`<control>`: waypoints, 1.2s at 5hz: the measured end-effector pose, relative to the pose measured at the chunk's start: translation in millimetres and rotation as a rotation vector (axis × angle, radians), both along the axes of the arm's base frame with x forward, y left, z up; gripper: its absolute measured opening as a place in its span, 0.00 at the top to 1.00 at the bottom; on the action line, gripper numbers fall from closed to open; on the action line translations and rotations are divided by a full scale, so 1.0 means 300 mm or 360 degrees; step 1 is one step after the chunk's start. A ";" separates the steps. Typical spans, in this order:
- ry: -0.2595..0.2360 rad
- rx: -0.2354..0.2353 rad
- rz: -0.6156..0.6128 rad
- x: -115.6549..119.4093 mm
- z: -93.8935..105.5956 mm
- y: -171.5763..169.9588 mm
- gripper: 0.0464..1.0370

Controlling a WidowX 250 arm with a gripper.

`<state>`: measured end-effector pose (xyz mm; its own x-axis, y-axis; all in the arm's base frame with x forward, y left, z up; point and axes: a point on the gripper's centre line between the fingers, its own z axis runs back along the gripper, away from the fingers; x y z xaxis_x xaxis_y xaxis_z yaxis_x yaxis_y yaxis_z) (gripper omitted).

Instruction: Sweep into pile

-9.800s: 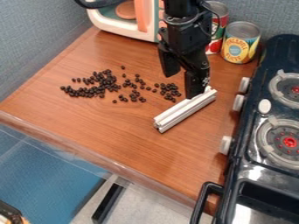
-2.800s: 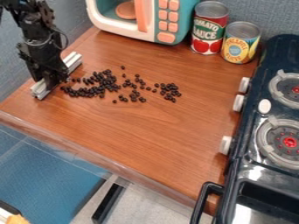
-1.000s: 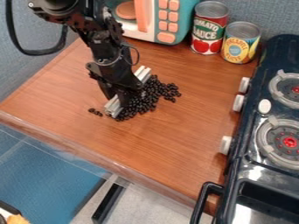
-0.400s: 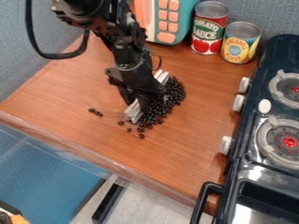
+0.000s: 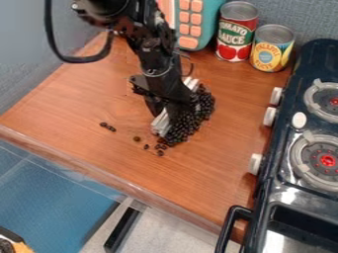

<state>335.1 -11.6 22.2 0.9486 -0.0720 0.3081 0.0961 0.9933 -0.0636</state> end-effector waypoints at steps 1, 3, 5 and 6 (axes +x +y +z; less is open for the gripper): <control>0.0010 -0.0020 -0.0026 0.010 0.015 -0.012 0.69; -0.0193 -0.0009 0.0033 0.104 0.185 0.136 0.69; -0.0262 0.0146 0.0081 0.136 0.300 0.330 0.69; -0.0094 0.0265 0.0080 0.136 0.227 0.411 0.69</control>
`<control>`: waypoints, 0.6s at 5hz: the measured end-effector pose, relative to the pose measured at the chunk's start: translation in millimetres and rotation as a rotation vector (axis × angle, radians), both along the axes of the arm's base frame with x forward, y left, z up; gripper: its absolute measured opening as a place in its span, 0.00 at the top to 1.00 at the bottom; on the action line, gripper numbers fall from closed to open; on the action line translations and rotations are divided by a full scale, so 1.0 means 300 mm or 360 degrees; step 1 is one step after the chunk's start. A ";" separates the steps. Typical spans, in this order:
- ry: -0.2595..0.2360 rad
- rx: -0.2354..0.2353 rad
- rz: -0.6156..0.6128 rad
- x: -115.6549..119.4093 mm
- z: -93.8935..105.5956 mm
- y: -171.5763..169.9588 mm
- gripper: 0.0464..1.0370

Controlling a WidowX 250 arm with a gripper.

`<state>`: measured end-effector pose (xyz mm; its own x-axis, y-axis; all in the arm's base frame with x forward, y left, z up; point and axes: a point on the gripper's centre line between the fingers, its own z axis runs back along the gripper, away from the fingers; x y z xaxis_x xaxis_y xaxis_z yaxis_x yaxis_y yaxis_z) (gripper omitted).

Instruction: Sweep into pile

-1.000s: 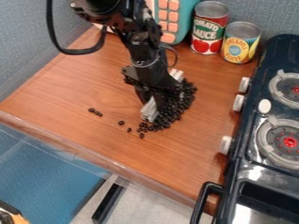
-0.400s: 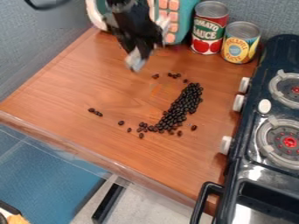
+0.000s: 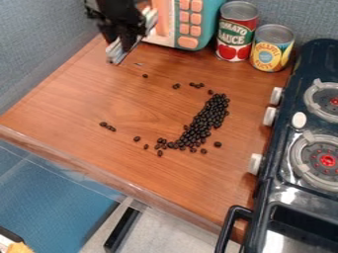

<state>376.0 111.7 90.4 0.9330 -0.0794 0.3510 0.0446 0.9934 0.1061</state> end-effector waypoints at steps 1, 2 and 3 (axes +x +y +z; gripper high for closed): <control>0.0113 0.0069 0.0084 -0.026 -0.067 0.062 0.69; 0.0237 0.0109 0.0107 -0.046 -0.136 0.096 0.69; 0.0314 0.0161 0.0060 -0.053 -0.181 0.103 0.69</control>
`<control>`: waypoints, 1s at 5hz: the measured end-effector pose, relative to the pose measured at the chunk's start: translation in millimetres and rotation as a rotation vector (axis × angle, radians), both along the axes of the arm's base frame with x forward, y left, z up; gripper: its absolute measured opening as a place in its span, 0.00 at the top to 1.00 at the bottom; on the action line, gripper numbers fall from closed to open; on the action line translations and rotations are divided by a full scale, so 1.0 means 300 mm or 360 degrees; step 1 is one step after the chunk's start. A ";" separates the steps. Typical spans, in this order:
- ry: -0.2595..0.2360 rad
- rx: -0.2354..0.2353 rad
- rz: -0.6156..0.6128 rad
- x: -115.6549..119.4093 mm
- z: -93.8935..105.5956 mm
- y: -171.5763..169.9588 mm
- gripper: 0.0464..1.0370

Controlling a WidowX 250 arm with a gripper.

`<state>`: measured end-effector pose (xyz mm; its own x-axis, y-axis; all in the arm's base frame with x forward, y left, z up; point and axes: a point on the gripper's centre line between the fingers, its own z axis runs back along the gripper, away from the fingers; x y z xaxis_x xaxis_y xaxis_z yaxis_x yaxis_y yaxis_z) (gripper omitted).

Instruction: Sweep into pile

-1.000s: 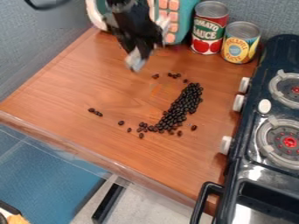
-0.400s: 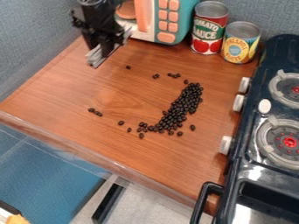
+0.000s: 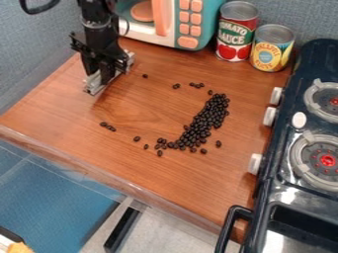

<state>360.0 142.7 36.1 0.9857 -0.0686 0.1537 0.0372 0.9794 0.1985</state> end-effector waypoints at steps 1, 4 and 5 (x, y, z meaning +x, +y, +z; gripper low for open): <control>0.0006 0.0026 -0.0047 0.002 0.001 0.004 0.69; -0.0033 -0.0137 -0.0274 0.037 -0.037 -0.237 0.69; -0.0039 -0.0169 -0.0303 0.044 -0.039 -0.285 0.69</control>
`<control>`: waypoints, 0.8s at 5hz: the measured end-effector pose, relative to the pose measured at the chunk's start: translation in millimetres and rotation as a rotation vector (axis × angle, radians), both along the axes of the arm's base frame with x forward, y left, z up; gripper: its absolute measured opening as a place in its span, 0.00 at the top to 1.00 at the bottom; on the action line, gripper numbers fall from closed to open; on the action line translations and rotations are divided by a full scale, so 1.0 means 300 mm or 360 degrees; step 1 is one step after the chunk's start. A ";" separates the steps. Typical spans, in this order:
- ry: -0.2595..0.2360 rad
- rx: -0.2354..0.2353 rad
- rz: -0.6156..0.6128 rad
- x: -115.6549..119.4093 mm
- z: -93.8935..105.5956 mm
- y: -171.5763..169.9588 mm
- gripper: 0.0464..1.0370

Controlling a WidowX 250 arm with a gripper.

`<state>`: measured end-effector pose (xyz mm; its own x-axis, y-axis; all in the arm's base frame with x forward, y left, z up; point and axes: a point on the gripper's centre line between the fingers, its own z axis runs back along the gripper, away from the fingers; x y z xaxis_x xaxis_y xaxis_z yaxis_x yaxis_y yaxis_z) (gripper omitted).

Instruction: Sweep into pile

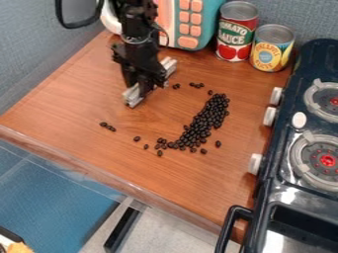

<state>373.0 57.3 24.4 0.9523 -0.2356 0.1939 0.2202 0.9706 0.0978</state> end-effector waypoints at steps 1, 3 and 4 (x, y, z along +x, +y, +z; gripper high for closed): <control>-0.0004 -0.0010 -0.0068 0.010 0.001 -0.067 0.69; -0.0005 -0.0036 -0.0171 0.016 -0.001 -0.178 0.69; -0.0008 -0.0049 -0.0205 0.010 -0.004 -0.209 0.69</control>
<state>376.0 -5.4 23.3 0.9134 -0.3499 0.2078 0.3430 0.9367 0.0696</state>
